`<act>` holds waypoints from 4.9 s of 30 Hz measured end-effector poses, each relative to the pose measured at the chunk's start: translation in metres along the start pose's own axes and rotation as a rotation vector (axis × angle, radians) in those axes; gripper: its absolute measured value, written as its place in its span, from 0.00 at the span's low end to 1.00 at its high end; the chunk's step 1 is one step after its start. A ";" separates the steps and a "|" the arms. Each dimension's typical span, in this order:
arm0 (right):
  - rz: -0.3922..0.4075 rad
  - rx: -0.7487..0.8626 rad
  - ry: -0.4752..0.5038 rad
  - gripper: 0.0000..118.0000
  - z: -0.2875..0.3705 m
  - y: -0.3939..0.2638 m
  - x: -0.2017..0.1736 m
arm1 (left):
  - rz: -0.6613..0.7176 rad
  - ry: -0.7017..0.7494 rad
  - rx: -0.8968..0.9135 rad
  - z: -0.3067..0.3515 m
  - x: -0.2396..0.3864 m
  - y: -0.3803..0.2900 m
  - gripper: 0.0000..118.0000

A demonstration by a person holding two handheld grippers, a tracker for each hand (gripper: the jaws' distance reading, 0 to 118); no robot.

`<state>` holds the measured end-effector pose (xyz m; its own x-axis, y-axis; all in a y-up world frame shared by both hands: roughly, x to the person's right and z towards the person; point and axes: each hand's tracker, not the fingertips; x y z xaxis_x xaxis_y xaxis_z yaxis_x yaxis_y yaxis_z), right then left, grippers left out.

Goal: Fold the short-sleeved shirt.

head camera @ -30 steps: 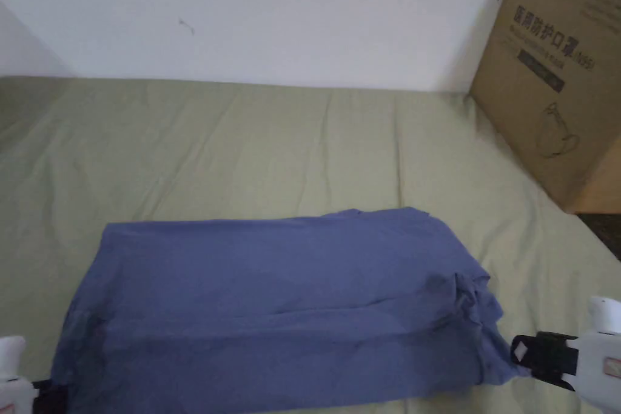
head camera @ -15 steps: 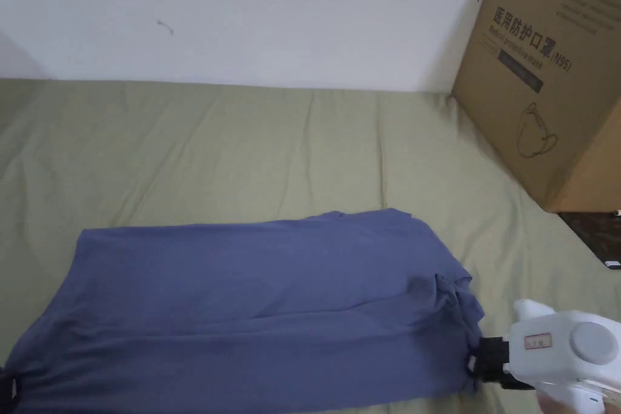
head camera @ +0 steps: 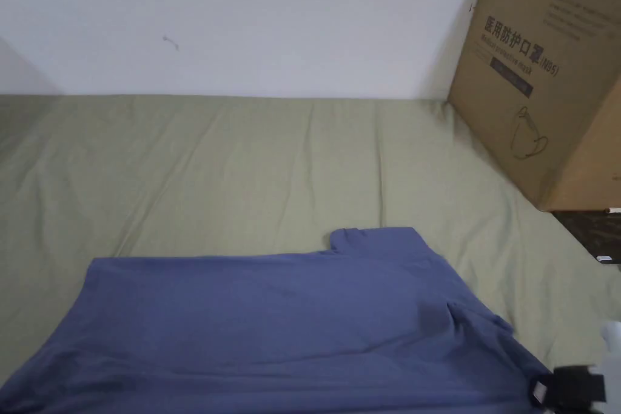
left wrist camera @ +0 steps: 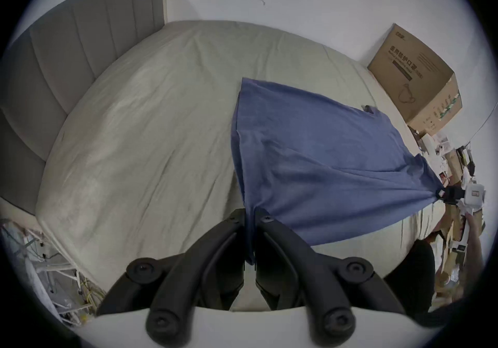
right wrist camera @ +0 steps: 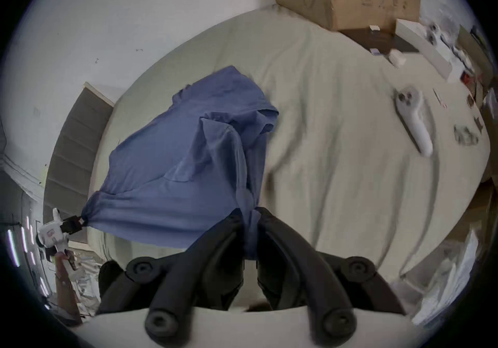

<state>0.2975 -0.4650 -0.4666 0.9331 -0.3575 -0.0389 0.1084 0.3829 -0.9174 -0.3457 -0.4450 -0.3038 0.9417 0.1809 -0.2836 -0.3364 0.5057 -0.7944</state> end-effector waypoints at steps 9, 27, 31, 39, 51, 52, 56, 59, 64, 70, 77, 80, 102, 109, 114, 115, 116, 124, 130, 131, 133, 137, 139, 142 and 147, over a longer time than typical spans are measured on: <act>-0.118 -0.029 -0.021 0.34 -0.016 -0.067 0.011 | 0.044 -0.042 -0.063 -0.007 -0.014 -0.052 0.28; 0.269 0.295 -0.044 0.29 0.000 0.003 -0.123 | -0.143 0.038 0.228 0.018 0.072 0.018 0.06; 0.286 0.308 -0.016 0.02 -0.019 0.019 -0.146 | -0.123 -0.044 0.222 0.000 0.075 0.050 0.01; 0.265 0.257 0.001 0.02 -0.035 0.034 -0.156 | -0.075 -0.022 0.075 -0.099 0.018 0.174 0.17; 0.224 0.140 -0.058 0.02 -0.065 0.058 -0.124 | -0.254 0.057 -0.141 -0.219 0.012 0.176 0.86; 0.237 0.134 -0.058 0.02 -0.068 0.064 -0.125 | -0.247 0.037 -0.143 -0.217 0.013 0.178 0.60; 0.283 0.146 -0.062 0.02 -0.082 0.104 -0.124 | -0.195 -0.003 -0.073 -0.191 0.016 0.174 0.03; 0.260 0.155 -0.064 0.41 -0.103 0.146 -0.118 | -0.193 -0.032 0.000 -0.161 0.020 0.168 0.03; 0.172 0.089 -0.115 0.97 -0.164 0.208 -0.090 | -0.195 -0.074 0.063 -0.115 0.028 0.166 0.03; 0.222 -0.103 -0.193 0.74 -0.237 0.226 -0.068 | -0.181 -0.081 0.093 -0.091 0.031 0.159 0.03; 0.356 0.006 -0.133 0.00 -0.170 0.201 -0.099 | -0.113 -0.109 0.097 -0.076 0.026 0.157 0.03; 0.369 0.115 -0.089 0.00 -0.114 0.191 -0.105 | -0.052 -0.138 0.119 -0.060 0.020 0.152 0.03; 0.090 0.015 -0.044 0.00 -0.025 -0.052 -0.006 | -0.039 -0.101 -0.040 -0.017 -0.008 -0.043 0.03; 0.191 0.059 -0.238 0.98 -0.025 -0.051 -0.018 | -0.067 -0.055 -0.011 -0.007 0.002 -0.046 1.00; 0.279 0.202 -0.244 1.00 0.009 -0.041 -0.073 | -0.055 -0.053 0.160 0.026 0.032 -0.029 1.00; 0.293 0.223 -0.255 1.00 0.014 -0.038 -0.086 | -0.075 -0.020 0.201 0.031 0.044 -0.025 1.00; 0.302 0.246 -0.271 1.00 0.017 -0.036 -0.097 | -0.087 0.010 0.225 0.035 0.055 -0.022 1.00; 0.382 0.344 -0.168 0.32 0.004 -0.032 -0.171 | -0.153 0.016 0.306 0.026 0.132 -0.002 0.00; 0.422 0.305 -0.221 0.00 -0.023 -0.038 -0.199 | -0.223 0.079 0.366 0.014 0.176 -0.013 0.00; 0.423 0.303 -0.223 0.00 -0.025 -0.040 -0.201 | -0.226 0.077 0.363 0.012 0.178 -0.013 0.00; 0.429 0.313 -0.229 0.00 -0.024 -0.041 -0.207 | -0.205 0.071 0.350 0.007 0.182 -0.011 0.00; 0.450 0.305 -0.223 0.00 -0.026 -0.040 -0.212 | -0.161 0.046 0.329 0.005 0.171 -0.008 0.00; 0.452 0.303 -0.217 0.00 -0.026 -0.041 -0.212 | -0.119 -0.029 0.310 0.007 0.147 -0.004 0.00; 0.460 0.290 -0.208 0.00 -0.021 -0.040 -0.207 | 0.027 -0.388 0.214 0.006 0.066 0.015 0.00; 0.347 0.255 -0.110 0.00 -0.005 -0.035 -0.193 | 0.204 -0.759 -0.092 -0.023 -0.069 0.024 0.01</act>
<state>0.1118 -0.4135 -0.4285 0.9587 -0.0831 -0.2719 -0.1492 0.6670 -0.7300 -0.4186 -0.4652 -0.3154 0.5926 0.8055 -0.0105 -0.4696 0.3349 -0.8169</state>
